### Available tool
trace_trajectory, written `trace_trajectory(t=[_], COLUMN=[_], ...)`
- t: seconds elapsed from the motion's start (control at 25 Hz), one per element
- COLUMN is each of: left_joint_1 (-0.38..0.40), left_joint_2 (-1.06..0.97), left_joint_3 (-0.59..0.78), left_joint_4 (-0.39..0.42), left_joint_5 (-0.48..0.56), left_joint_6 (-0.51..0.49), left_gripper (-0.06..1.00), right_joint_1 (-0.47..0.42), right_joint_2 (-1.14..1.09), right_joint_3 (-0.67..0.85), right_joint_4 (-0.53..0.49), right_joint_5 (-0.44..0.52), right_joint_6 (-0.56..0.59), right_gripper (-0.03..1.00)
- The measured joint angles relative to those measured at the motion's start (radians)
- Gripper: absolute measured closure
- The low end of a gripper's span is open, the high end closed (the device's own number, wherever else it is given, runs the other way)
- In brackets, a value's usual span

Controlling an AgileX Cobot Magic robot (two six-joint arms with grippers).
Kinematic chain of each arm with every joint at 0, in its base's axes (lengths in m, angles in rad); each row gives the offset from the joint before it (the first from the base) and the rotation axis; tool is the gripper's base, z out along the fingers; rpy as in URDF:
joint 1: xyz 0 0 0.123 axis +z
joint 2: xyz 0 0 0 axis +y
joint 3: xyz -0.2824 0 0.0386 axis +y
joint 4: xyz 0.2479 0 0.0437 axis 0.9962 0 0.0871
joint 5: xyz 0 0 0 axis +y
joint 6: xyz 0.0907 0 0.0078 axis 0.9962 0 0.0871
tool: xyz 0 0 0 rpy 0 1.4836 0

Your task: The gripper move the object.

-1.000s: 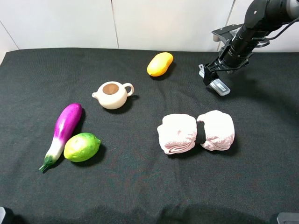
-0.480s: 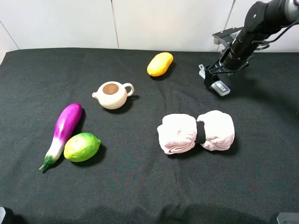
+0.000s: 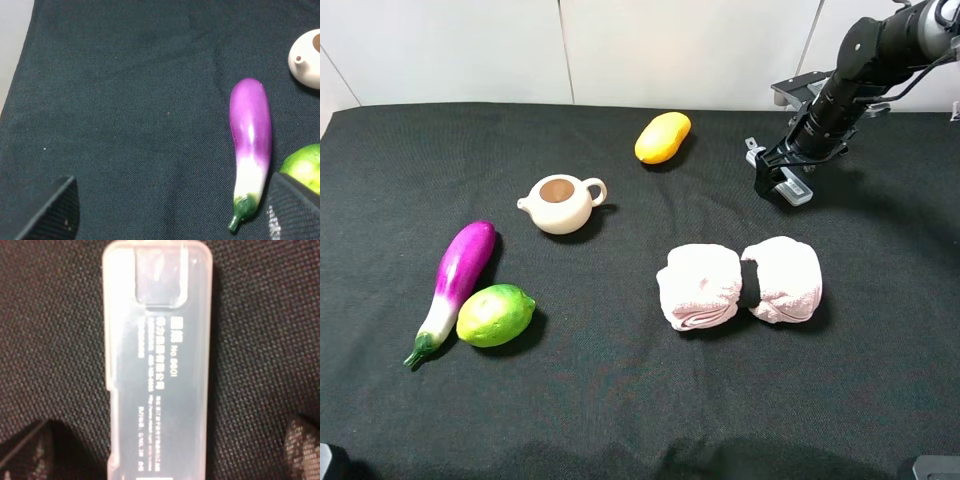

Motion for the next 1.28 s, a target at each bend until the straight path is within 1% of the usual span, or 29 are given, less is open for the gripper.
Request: trace_trajectory(t=[0.56, 0.84, 1.28], left_joint_1=[0.0, 0.0, 0.0], left_joint_2=[0.0, 0.0, 0.0], left_joint_3=[0.0, 0.0, 0.0], left_joint_4=[0.0, 0.0, 0.0], left_joint_5=[0.0, 0.0, 0.0], left_joint_6=[0.0, 0.0, 0.0], left_gripper=[0.15, 0.15, 0.15], right_joint_1=[0.0, 0.0, 0.0], right_joint_2=[0.001, 0.008, 0.009], right_joint_3=[-0.004, -0.05, -0.05], right_joint_4=[0.0, -0.008, -0.014], right_joint_5=[-0.002, 0.039, 0.046], right_joint_6=[0.0, 0.0, 0.0], right_gripper=[0.27, 0.27, 0.27])
